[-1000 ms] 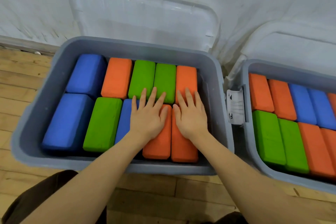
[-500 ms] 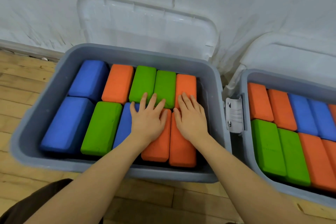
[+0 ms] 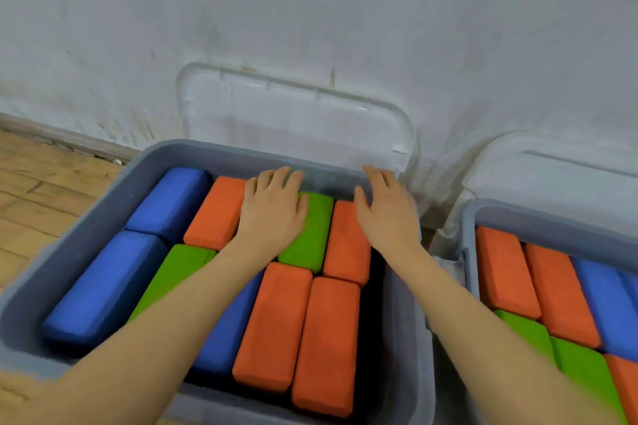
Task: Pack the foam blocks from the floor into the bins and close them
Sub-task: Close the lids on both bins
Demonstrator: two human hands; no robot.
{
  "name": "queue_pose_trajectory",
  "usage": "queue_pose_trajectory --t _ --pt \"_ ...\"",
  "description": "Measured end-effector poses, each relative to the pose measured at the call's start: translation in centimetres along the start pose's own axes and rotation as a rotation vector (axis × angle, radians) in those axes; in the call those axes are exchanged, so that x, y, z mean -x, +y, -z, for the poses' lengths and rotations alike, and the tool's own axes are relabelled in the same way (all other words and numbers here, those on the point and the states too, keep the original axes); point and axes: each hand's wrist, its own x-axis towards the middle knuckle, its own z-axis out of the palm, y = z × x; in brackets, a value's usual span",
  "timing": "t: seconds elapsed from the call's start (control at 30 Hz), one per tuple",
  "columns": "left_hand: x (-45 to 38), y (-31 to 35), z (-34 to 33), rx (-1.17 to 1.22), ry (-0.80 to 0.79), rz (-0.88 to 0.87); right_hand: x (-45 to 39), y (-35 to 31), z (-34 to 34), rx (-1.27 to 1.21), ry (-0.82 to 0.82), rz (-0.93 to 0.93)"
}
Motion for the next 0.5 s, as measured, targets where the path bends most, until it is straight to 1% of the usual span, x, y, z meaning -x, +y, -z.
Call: queue_pose_trajectory --t 0.07,0.23,0.3,0.37,0.47,0.5 --pt "-2.1 0.4 0.2 -0.011 0.015 0.010 -1.7 1.0 0.2 -0.030 0.032 -0.023" --pt "-6.1 0.3 0.5 0.002 -0.055 0.052 -6.3 2.3 0.1 -0.031 -0.035 -0.128" --pt "-7.5 0.1 0.6 -0.007 -0.049 0.058 -8.2 2.5 -0.1 -0.034 -0.034 -0.143" --pt "-9.4 -0.3 0.1 -0.044 -0.076 0.073 -9.7 2.6 -0.6 -0.027 -0.037 -0.172" --pt "-11.8 -1.1 -0.6 -0.048 -0.095 0.057 -10.7 2.5 -2.0 -0.080 -0.063 -0.236" --pt "-12.5 -1.4 -0.8 -0.034 -0.093 0.040 -10.8 2.5 -2.5 -0.049 -0.048 -0.246"
